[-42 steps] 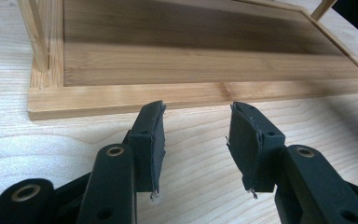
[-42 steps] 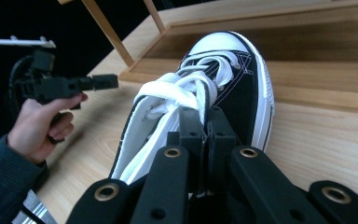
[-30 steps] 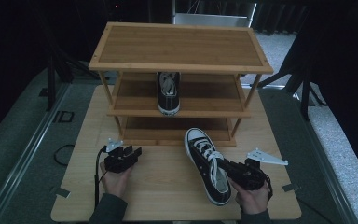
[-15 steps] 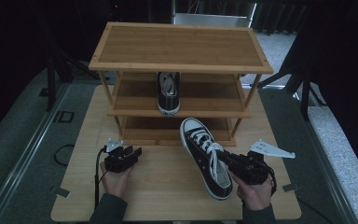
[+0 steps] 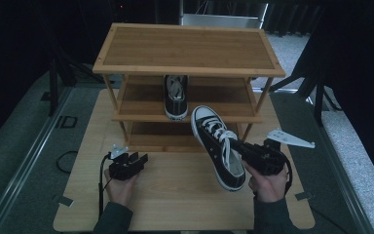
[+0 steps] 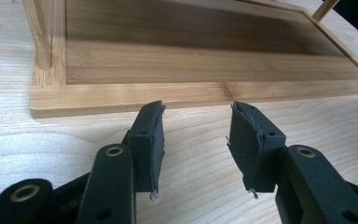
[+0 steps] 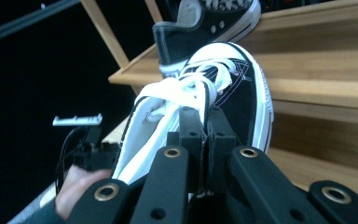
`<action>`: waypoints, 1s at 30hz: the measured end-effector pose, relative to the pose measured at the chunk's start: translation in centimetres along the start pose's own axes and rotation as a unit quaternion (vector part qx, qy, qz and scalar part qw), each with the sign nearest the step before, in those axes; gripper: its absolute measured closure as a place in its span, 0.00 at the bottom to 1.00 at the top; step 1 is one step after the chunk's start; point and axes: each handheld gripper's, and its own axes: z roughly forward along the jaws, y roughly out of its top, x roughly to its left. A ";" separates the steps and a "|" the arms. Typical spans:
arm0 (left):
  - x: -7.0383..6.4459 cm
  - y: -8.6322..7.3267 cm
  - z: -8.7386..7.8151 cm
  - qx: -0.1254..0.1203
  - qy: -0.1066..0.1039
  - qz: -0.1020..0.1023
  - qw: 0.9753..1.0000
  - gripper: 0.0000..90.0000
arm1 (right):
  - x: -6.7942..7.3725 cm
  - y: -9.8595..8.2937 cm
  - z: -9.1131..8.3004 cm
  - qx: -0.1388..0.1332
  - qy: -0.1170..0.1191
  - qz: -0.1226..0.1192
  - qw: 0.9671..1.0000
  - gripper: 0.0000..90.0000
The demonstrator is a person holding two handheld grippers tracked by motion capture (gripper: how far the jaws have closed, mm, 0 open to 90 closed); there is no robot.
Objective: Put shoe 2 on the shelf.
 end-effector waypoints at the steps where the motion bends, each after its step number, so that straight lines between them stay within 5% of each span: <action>1: 0.0 0.0 0.0 0.001 0.000 0.000 1.000 0.61 | -0.2 0.2 0.2 -0.004 -0.001 0.004 1.000 0.98; 7: 0.0 0.0 0.0 0.001 0.000 0.001 1.000 0.61 | -1.3 1.9 1.4 -0.021 -0.006 0.023 1.000 0.98; 18: 0.2 0.0 0.0 0.000 -0.001 -0.005 1.000 0.61 | -2.5 4.9 5.5 -0.044 -0.042 0.020 0.998 0.98; 30: 0.2 0.0 0.1 0.000 -0.003 -0.007 1.000 0.61 | -4.2 5.7 8.7 -0.042 -0.070 0.035 0.996 0.98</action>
